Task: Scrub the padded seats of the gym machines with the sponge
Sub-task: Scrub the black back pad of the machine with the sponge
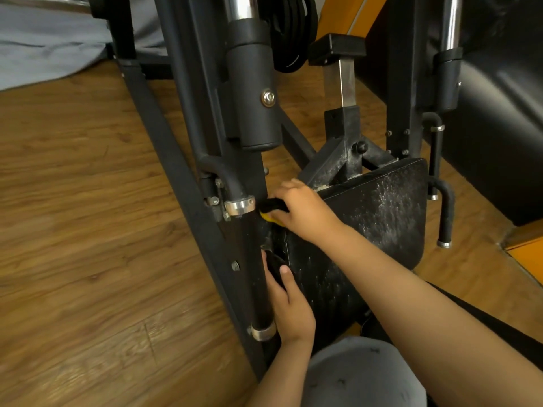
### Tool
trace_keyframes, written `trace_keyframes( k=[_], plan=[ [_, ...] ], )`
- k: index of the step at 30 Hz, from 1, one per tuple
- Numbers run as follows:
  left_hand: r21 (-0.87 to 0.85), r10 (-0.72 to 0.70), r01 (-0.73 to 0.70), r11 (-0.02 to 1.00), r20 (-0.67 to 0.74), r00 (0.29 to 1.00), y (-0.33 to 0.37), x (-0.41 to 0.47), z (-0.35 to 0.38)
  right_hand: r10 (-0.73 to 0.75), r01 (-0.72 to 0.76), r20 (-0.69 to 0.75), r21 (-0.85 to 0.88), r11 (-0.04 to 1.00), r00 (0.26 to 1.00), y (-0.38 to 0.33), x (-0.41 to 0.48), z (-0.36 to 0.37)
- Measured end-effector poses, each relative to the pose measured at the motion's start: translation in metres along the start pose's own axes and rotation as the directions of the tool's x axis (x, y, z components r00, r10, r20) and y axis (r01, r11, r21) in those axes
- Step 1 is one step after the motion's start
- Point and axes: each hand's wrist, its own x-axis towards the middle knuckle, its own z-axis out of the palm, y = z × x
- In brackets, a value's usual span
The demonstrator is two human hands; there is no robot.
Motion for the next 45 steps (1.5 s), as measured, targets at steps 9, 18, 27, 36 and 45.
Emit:
trace_keyframes(
  k=[9, 18, 27, 36, 45],
  plan=[
    [0.119, -0.015, 0.014, 0.993, 0.005, 1.000, 0.022, -0.004, 0.000, 0.194, -0.199, 0.077, 0.076, 0.977, 0.978, 0.027, 0.016, -0.019],
    [0.459, 0.188, -0.236, 0.857, 0.148, 0.971, 0.052, 0.047, 0.016, 0.210, -0.271, 0.240, 0.258, 0.928, 0.948, 0.039, 0.025, -0.026],
    [0.603, 0.359, -0.401, 0.690, 0.196, 0.913, 0.044, 0.069, 0.019, 0.257, -0.299, 0.165, 0.343, 0.890, 0.952, 0.082, 0.018, -0.035],
    [0.557, 0.319, -0.361, 0.748, 0.174, 0.931, 0.047, 0.071, 0.019, 0.443, -0.460, 0.123, 0.239, 0.855, 0.888, 0.148, 0.018, -0.056],
    [0.522, 0.318, -0.366, 0.770, 0.183, 0.930, 0.047, 0.073, 0.019, 0.323, -0.352, 0.146, 0.293, 0.889, 0.935, 0.122, 0.015, -0.042]
  ],
)
